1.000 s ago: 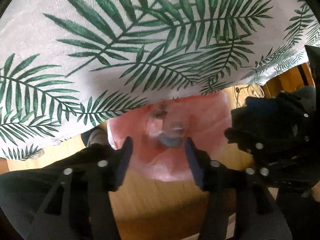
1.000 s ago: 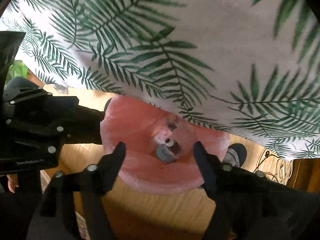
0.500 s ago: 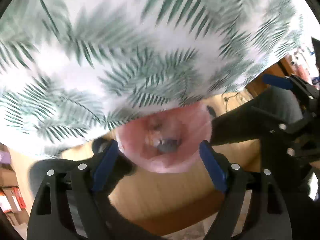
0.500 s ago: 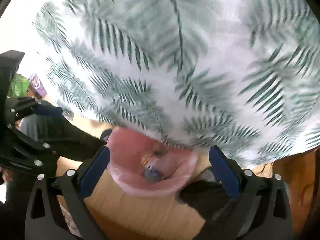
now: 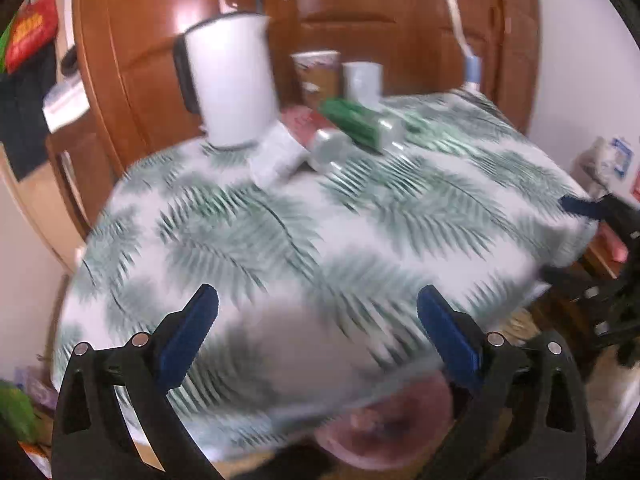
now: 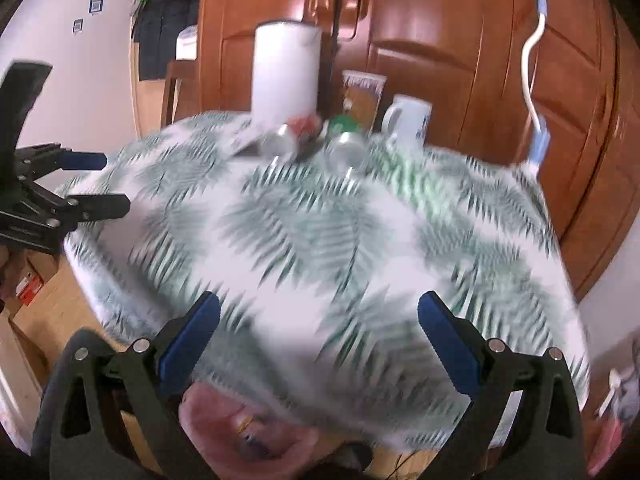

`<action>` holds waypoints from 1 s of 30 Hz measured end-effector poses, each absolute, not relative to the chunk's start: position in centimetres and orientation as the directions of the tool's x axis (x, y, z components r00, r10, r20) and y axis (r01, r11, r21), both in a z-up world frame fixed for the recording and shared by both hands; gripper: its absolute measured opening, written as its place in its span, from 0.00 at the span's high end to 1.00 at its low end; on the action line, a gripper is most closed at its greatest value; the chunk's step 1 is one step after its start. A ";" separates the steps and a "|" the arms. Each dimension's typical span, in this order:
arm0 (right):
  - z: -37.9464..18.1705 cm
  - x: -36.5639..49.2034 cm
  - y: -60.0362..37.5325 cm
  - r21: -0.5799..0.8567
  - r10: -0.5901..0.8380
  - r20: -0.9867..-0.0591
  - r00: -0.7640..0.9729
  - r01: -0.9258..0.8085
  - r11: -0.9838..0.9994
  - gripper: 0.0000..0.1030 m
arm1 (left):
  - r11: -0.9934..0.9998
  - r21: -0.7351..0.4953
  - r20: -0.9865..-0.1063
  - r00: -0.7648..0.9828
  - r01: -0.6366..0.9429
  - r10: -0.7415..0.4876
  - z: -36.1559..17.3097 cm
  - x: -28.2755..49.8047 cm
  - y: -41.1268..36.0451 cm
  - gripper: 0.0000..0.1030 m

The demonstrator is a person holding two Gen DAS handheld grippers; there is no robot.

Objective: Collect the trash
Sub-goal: 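Grasp the white box with the left gripper while the right approaches the green cloth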

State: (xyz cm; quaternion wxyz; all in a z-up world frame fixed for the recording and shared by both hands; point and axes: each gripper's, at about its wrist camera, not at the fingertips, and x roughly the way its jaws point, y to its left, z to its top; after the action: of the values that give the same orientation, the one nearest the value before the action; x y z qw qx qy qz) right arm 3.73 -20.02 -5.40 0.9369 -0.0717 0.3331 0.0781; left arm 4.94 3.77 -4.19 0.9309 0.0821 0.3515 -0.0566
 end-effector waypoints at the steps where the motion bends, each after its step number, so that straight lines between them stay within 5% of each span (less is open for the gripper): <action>1: -4.8 5.2 -20.4 -0.090 0.084 -0.635 0.768 -0.181 0.979 0.05 | 0.979 0.113 -0.661 0.748 0.171 -0.054 -3.8 6.3 4.0 0.06; 11: -3.2 17.2 -25.3 -0.132 -0.012 -0.644 0.765 -0.096 0.987 0.05 | 0.976 0.168 -0.690 0.723 0.138 0.016 -4.8 17.1 5.5 0.06; 28: -6.2 21.2 -26.8 -0.080 0.002 -0.692 0.722 -0.079 0.994 0.05 | 0.953 0.260 -0.701 0.709 0.157 0.074 -7.3 23.5 4.9 0.06; 30: -6.4 21.3 -26.9 -0.073 0.006 -0.694 0.720 -0.079 0.994 0.05 | 0.957 0.246 -0.696 0.715 0.156 0.063 -7.1 24.1 5.1 0.12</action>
State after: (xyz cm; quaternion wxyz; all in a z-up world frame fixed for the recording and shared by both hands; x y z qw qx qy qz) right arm 21.29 -26.87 -6.40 0.9260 -0.0486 0.3737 0.0230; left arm 24.07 5.13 -7.12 0.9145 0.1452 0.3767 -0.0255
